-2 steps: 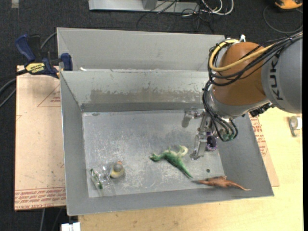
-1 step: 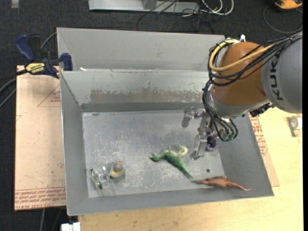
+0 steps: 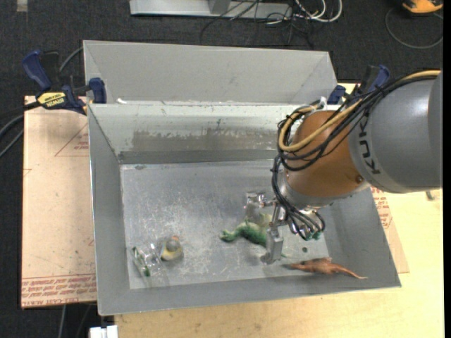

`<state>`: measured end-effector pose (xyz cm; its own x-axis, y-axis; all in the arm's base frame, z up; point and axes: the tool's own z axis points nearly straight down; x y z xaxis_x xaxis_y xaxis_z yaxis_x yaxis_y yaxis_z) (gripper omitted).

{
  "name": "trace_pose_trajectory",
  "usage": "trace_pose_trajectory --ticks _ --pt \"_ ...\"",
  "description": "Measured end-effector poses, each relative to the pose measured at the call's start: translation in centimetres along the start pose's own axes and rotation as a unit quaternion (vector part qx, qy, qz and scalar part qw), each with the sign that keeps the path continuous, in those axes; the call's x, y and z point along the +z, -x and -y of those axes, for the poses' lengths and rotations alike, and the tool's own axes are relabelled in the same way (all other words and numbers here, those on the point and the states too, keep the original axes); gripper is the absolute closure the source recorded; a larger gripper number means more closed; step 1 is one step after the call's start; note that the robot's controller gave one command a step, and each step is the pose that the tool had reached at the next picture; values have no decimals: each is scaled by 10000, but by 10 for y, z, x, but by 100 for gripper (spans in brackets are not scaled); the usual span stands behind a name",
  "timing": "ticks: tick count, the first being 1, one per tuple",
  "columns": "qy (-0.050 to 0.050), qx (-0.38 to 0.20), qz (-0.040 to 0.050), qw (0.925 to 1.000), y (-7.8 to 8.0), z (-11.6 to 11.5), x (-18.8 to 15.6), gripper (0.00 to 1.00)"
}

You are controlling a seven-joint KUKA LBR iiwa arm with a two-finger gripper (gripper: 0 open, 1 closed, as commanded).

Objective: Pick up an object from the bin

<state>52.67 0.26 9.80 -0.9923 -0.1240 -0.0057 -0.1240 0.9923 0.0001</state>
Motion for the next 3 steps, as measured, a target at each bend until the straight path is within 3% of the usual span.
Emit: trace_pose_trajectory --ticks 1,2,3 --pt "2 -470 -2 9989 -8 -14 18 100" --pt "2 -471 1 9989 -8 -14 18 100" --pt "6 -583 8 9983 -21 -27 -115 100"
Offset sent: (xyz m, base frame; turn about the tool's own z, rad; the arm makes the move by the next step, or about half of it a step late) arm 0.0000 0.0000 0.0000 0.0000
